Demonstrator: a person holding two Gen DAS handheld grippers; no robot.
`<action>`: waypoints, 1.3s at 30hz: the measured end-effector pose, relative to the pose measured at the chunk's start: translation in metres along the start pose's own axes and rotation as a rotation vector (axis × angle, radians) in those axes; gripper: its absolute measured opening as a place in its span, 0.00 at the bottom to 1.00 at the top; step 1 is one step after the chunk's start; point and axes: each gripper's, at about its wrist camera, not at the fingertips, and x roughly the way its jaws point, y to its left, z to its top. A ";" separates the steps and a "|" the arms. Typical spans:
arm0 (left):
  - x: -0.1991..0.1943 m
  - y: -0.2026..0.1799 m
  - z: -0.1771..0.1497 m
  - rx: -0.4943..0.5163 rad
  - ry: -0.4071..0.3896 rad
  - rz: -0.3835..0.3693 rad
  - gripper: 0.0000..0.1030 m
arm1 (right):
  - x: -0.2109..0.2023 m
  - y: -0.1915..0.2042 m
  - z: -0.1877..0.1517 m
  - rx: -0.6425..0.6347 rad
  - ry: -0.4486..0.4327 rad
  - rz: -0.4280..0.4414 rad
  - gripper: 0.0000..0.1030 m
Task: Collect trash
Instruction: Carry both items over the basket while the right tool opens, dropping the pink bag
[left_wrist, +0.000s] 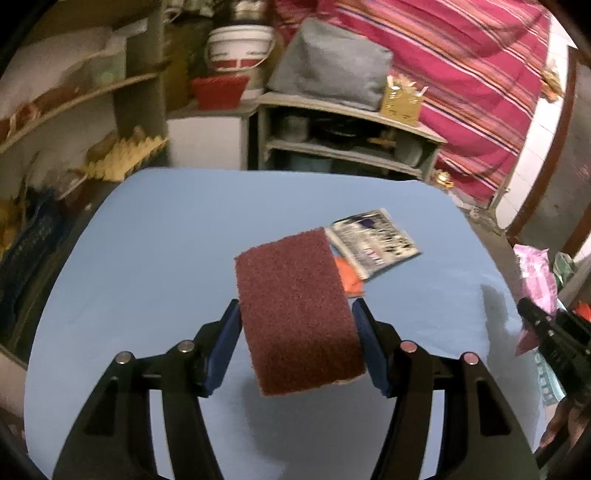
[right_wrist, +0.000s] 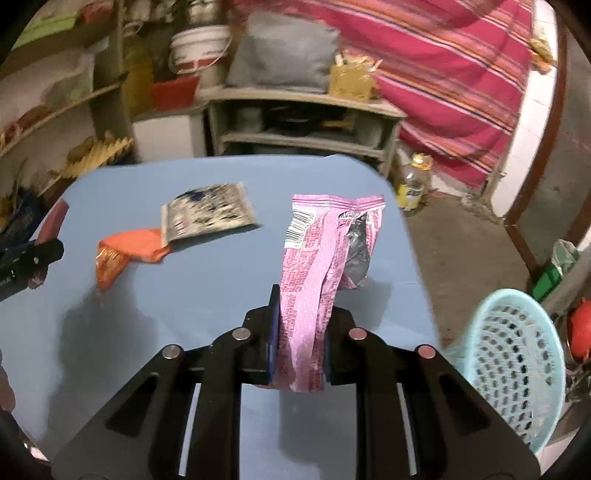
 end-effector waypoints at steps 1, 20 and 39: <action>-0.002 -0.007 0.002 0.015 -0.009 0.000 0.59 | -0.005 -0.010 -0.001 0.011 -0.007 -0.007 0.18; -0.023 -0.182 0.017 0.189 -0.103 -0.169 0.59 | -0.075 -0.176 -0.036 0.211 -0.080 -0.132 0.18; -0.001 -0.337 -0.018 0.346 -0.056 -0.356 0.59 | -0.058 -0.294 -0.098 0.449 0.044 -0.080 0.21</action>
